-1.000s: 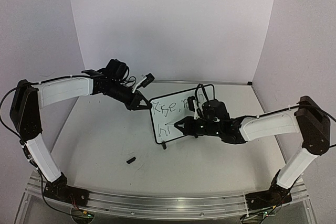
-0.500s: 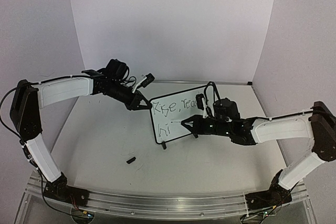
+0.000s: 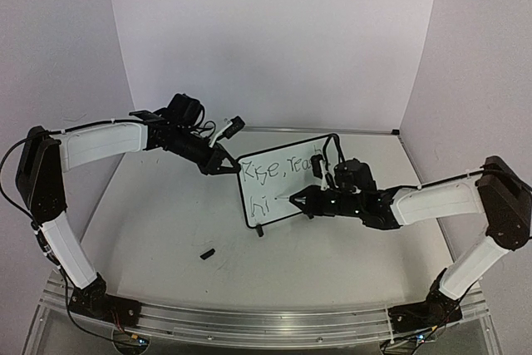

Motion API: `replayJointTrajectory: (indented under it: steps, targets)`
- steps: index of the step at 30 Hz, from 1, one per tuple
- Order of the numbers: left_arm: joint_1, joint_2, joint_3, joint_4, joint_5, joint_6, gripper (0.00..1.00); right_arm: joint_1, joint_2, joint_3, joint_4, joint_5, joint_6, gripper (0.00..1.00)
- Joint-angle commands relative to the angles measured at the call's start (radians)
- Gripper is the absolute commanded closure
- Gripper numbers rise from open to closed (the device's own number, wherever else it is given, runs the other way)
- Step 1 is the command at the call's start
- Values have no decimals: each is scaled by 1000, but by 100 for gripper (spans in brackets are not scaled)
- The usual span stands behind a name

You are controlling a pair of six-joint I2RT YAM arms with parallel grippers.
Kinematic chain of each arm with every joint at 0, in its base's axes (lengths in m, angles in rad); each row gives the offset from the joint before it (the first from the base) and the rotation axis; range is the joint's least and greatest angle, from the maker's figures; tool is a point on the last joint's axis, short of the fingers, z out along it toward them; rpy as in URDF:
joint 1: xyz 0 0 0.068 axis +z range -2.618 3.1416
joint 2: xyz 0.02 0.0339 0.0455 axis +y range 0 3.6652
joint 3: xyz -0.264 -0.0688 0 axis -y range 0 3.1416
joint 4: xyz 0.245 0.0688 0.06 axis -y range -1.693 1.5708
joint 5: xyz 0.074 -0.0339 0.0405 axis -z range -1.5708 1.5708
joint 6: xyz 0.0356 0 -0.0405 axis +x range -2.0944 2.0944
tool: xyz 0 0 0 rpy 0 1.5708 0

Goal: Write a sentence on the whiteboard

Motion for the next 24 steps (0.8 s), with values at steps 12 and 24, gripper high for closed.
replayJointTrajectory:
  steps: [12,24]
  targets:
    - [-23,39,-17,-113,-57,52,100,-28,42,29,45,30,19,100]
    - [-24,44,-17,-112,-55,53,100,-28,78,43,62,-54,-4,100]
